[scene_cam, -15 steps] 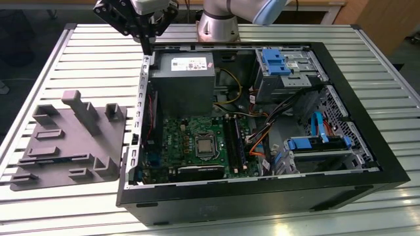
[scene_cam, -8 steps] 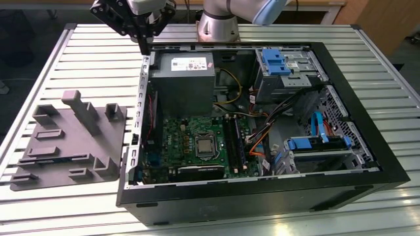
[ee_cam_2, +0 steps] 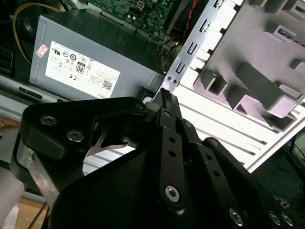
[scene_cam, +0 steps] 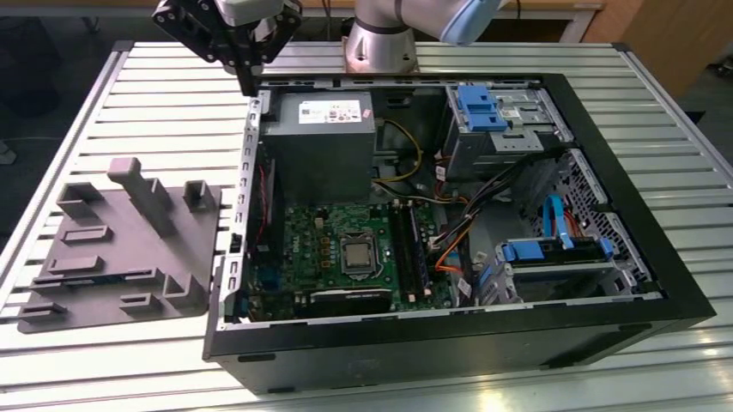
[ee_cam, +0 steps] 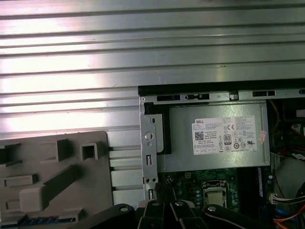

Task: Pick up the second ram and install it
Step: 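Reach for the second ram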

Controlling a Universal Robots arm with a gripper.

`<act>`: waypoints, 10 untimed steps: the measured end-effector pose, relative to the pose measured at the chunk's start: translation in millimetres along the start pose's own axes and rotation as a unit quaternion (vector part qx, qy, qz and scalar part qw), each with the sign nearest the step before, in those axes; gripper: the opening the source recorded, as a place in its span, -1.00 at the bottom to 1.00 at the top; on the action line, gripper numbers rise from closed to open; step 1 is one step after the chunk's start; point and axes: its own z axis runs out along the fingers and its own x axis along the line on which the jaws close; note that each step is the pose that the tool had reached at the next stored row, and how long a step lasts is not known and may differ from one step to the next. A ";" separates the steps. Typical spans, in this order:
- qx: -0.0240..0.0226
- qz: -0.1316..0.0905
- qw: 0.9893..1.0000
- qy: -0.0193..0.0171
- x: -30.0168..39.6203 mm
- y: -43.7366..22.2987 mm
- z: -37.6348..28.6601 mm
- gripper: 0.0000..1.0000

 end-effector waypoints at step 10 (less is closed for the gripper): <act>0.000 0.000 1.000 0.000 7.0 -0.5 -0.2 -0.79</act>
